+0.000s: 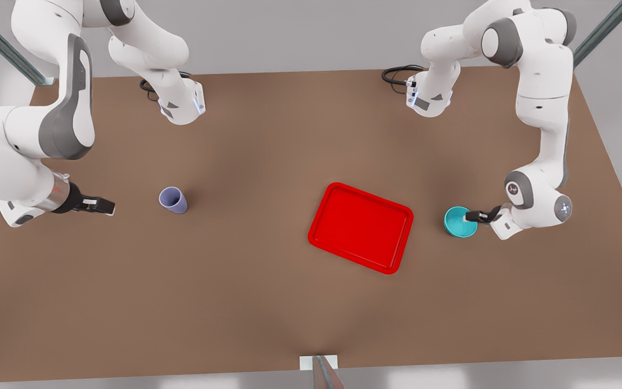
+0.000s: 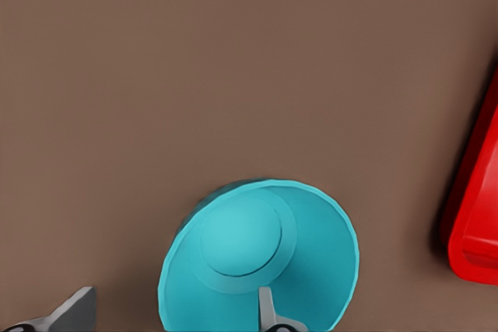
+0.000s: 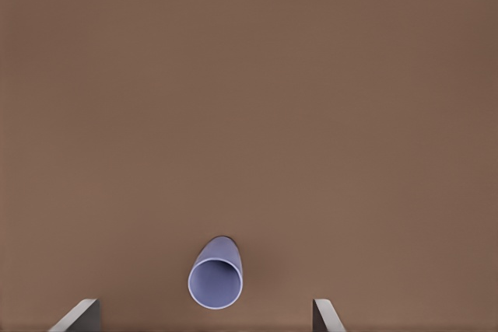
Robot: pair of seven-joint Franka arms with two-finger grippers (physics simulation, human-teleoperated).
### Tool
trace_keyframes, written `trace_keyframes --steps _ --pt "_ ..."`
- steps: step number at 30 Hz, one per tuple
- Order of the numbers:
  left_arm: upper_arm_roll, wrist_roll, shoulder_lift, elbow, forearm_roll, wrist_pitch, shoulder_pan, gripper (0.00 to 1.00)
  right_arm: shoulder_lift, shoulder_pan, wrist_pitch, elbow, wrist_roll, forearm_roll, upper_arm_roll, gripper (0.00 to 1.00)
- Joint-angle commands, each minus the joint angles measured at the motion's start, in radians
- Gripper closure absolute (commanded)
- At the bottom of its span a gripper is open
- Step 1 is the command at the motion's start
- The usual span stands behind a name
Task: Place the bowl on the tray with the left arm and the cup on the tray with the right arm
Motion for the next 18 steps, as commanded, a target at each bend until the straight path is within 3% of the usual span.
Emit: trace_keyframes --steps 1,3,5,6,7,13,18 --pt "0.000 0.000 0.003 0.000 -0.013 0.000 0.000 0.00 0.000 0.000 0.000 0.000 0.000 0.000 0.000 0.00" --pt "0.000 0.000 0.022 0.003 -0.013 0.002 0.000 0.00 0.000 0.000 -0.002 0.000 0.000 0.000 0.000 0.00" --pt "0.000 -0.002 0.029 0.006 -0.012 0.012 0.000 0.30 0.000 -0.002 -0.002 0.000 0.000 0.000 0.000 0.00" --pt "-0.002 -0.006 0.029 0.006 -0.012 0.012 0.000 0.55 0.000 -0.002 -0.002 0.000 -0.002 0.000 0.000 0.00" --pt "0.000 -0.011 0.031 0.006 -0.013 0.012 0.000 0.66 0.000 -0.002 -0.002 0.000 -0.002 0.000 0.000 0.00" --pt "0.000 -0.014 0.043 0.009 -0.012 0.012 0.000 0.78 0.000 -0.002 -0.002 0.000 -0.002 0.000 0.000 0.00" --pt "-0.002 -0.038 0.045 0.025 -0.010 -0.006 -0.003 0.79 0.000 -0.002 -0.002 0.000 -0.002 0.000 0.000 0.00"
